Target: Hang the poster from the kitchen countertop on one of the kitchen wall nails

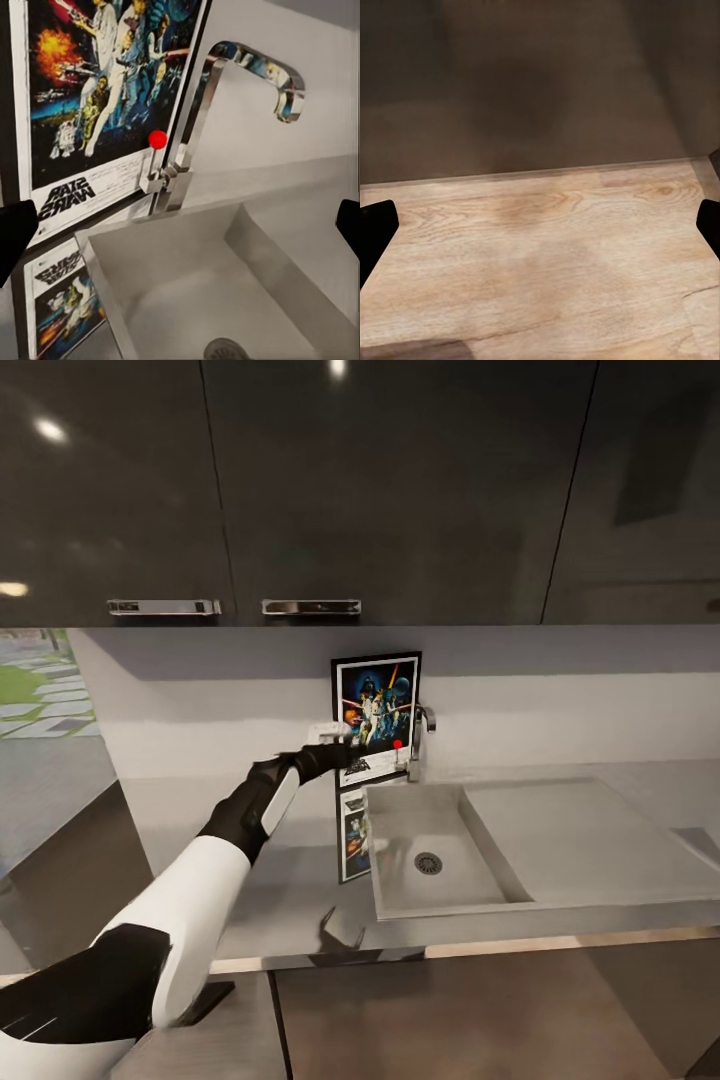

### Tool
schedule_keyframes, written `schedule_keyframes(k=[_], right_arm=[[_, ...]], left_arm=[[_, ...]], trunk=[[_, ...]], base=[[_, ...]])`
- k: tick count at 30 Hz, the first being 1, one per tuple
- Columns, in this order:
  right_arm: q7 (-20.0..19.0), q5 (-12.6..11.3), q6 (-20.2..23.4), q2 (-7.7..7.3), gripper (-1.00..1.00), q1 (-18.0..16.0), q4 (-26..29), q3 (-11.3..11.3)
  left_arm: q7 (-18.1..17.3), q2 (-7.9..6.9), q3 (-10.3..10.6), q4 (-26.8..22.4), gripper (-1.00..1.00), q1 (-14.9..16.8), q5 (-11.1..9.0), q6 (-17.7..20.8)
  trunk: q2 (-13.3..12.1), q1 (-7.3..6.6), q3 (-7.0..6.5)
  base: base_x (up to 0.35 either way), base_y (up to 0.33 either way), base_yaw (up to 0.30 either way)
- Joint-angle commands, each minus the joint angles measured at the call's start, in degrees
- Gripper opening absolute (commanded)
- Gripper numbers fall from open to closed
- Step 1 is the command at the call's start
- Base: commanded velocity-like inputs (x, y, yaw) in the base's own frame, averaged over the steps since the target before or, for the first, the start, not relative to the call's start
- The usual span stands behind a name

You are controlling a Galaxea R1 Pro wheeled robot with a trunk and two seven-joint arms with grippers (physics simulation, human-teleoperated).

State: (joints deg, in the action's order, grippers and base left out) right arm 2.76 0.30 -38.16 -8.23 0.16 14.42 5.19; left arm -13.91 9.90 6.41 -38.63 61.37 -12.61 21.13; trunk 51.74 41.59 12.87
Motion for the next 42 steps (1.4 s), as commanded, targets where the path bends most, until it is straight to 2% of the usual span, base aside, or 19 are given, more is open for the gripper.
schedule_keyframes(k=[1, 2, 4, 7, 9, 12, 16, 42], right_arm=[[0.06, 0.05, -0.07, 0.02, 1.0, 0.02, 0.08, 0.1], [0.06, 0.05, -0.07, 0.03, 1.0, 0.02, 0.08, 0.09], [0.06, 0.05, -0.09, 0.02, 1.0, 0.02, 0.13, 0.09], [0.06, 0.05, -0.15, 0.01, 1.0, 0.02, 0.19, 0.08], [0.06, 0.05, -0.16, -0.01, 1.0, 0.02, 0.23, 0.08], [0.06, 0.05, -0.16, -0.02, 1.0, 0.02, 0.21, 0.08], [0.06, 0.05, -0.16, -0.03, 1.0, 0.02, 0.18, 0.08], [0.06, 0.06, -0.16, -0.03, 1.0, 0.02, 0.17, 0.08]], left_arm=[[-0.07, 0.04, 0.04, 1.35, 1.0, 1.03, -0.77, 0.33], [-0.14, 0.07, 0.05, 2.98, 1.0, 2.1, -1.2, 0.25], [-0.31, 0.1, 0.08, 8.98, 1.0, 5.77, -3.35, 0.01], [-0.42, 0.1, 0.09, 11.56, 1.0, 7.59, -5.17, -0.27], [-0.47, 0.1, 0.09, 11.93, 1.0, 8.34, -5.99, -2.59], [-0.52, 0.1, 0.09, 12.2, 1.0, 8.64, -6.32, -5.13], [-0.56, 0.08, 0.07, 12.35, 1.0, 8.79, -6.48, -6.55], [-0.55, -0.02, -0.17, 11.95, 1.0, 8.85, -6.48, -9.16]], trunk=[[0.05, 0.01, 0.07], [0.05, 0.01, 0.07], [0.05, 0.01, 0.11], [0.05, 0.01, 0.29], [0.05, 0.01, 0.45], [0.05, 0.01, 0.7], [0.05, 0.01, 1.07], [0.05, 0.01, 3.47]], base=[[0.0, 0.0, 0.0], [0.0, 0.0, 0.0], [0.0, 0.0, 0.0], [0.0, 0.0, 0.0], [0.0, 0.0, 0.0], [0.0, 0.0, 0.0], [0.0, 0.0, 0.0], [0.0, 0.0, 0.0]])
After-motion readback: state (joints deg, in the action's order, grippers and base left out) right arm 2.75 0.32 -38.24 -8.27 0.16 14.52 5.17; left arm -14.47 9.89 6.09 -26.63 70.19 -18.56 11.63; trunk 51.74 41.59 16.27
